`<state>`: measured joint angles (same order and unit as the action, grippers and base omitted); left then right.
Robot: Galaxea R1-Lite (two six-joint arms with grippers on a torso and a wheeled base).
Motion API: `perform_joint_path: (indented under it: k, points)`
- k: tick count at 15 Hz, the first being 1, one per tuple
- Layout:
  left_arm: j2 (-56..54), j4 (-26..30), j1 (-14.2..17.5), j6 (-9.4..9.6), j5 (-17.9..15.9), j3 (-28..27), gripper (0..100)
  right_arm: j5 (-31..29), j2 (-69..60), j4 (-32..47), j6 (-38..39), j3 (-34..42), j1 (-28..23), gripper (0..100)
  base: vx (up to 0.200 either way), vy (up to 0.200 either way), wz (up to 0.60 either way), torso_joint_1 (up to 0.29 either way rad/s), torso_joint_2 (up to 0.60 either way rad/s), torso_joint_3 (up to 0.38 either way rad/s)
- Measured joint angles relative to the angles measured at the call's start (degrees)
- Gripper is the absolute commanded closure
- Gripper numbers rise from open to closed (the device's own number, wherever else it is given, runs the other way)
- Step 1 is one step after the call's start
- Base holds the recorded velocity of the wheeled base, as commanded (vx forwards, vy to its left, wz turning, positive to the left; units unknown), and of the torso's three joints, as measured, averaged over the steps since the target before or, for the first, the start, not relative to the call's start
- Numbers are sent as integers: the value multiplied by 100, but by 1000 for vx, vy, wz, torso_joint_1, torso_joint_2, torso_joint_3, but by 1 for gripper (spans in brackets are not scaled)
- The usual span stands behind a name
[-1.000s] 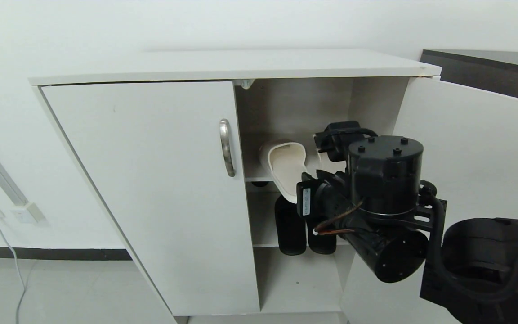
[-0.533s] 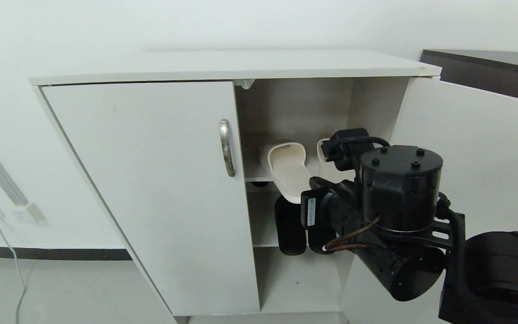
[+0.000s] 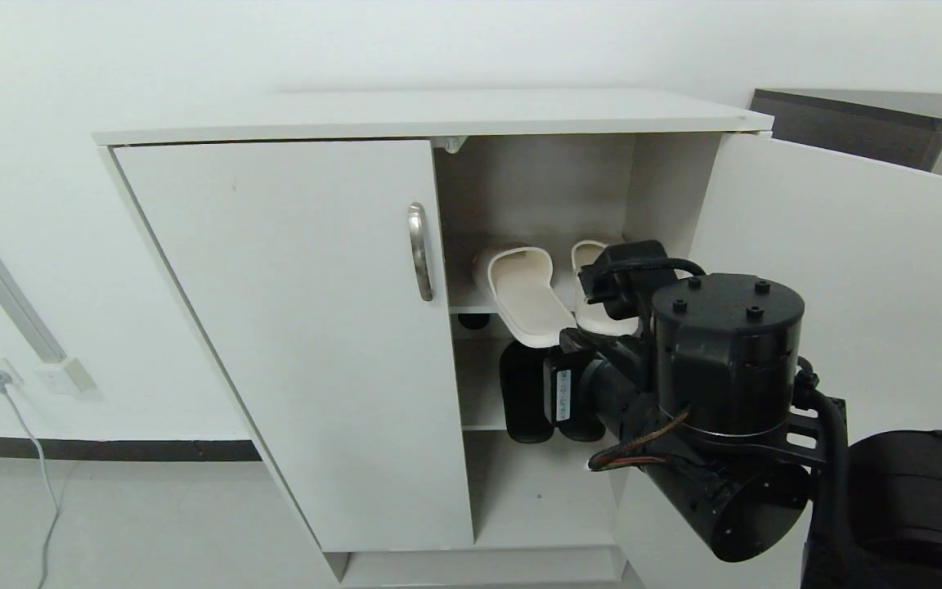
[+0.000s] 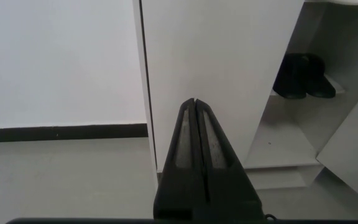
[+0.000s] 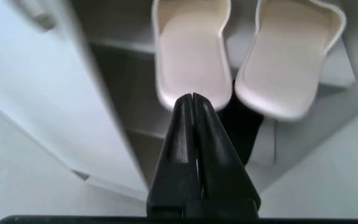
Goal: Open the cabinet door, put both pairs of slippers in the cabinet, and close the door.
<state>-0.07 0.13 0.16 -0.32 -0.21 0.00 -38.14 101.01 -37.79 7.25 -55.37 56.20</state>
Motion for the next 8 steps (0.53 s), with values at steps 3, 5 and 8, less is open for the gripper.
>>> perform_joint_path:
  k: [3, 5, 8]
  points:
    - [0, -9, -2, -11, 0, 0, 100, -4, 0, 0, -1, 52, -9, 100, -200, 0, 0, -1, 1, 5]
    - [0, -9, -2, -12, 2, 0, 100, 56, 0, -28, 13, 124, -9, 100, -200, 0, 0, 0, 7, 2]
    - [0, -2, -5, -11, 2, 0, 100, 130, 1, -230, -11, 267, -41, 100, -200, 0, 0, 2, 2, 2]
